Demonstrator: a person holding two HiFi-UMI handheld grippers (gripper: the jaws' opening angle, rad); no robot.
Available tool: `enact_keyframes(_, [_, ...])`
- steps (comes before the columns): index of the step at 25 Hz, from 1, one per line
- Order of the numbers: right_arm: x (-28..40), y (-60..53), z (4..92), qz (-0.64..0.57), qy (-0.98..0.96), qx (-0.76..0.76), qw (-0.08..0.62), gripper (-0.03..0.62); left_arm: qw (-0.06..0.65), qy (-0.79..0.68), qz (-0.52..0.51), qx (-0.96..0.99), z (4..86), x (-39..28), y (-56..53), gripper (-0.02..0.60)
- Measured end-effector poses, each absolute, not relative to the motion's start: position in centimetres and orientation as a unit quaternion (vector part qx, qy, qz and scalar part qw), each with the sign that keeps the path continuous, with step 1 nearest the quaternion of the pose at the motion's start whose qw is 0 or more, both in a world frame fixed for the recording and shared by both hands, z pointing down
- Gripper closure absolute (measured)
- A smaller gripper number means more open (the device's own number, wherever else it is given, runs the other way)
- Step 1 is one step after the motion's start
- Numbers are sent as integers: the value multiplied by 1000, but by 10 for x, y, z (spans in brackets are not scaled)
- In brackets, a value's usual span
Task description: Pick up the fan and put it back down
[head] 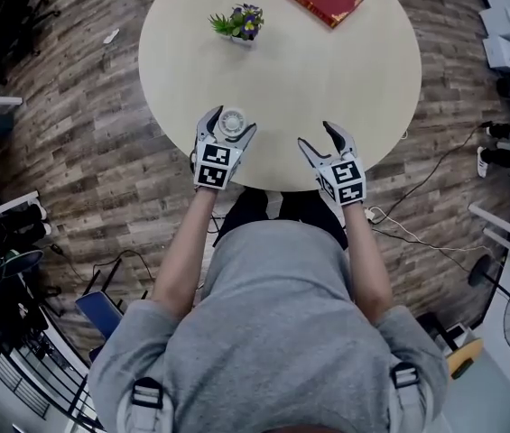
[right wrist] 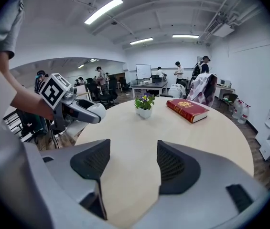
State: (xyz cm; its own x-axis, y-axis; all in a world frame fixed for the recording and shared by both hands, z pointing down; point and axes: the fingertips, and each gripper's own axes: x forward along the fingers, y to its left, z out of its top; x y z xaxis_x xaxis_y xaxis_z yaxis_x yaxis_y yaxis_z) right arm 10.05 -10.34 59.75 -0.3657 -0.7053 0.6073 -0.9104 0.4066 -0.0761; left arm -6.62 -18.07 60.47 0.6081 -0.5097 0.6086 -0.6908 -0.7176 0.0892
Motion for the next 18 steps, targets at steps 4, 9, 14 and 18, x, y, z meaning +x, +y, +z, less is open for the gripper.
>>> enact_keyframes(4, [104, -104, 611, 211, -801, 496, 259, 279, 172, -339, 295, 877, 625, -63, -181, 198])
enact_keyframes(9, [113, -106, 626, 220, -804, 482, 269, 279, 189, -335, 315, 868, 654, -59, -175, 198])
enact_keyframes(14, [119, -111, 640, 228, -808, 471, 271, 279, 209, -334, 331, 858, 683, -55, -168, 198])
enact_keyframes(18, [117, -111, 652, 238, -812, 457, 274, 279, 214, -331, 344, 852, 699, -49, -164, 198])
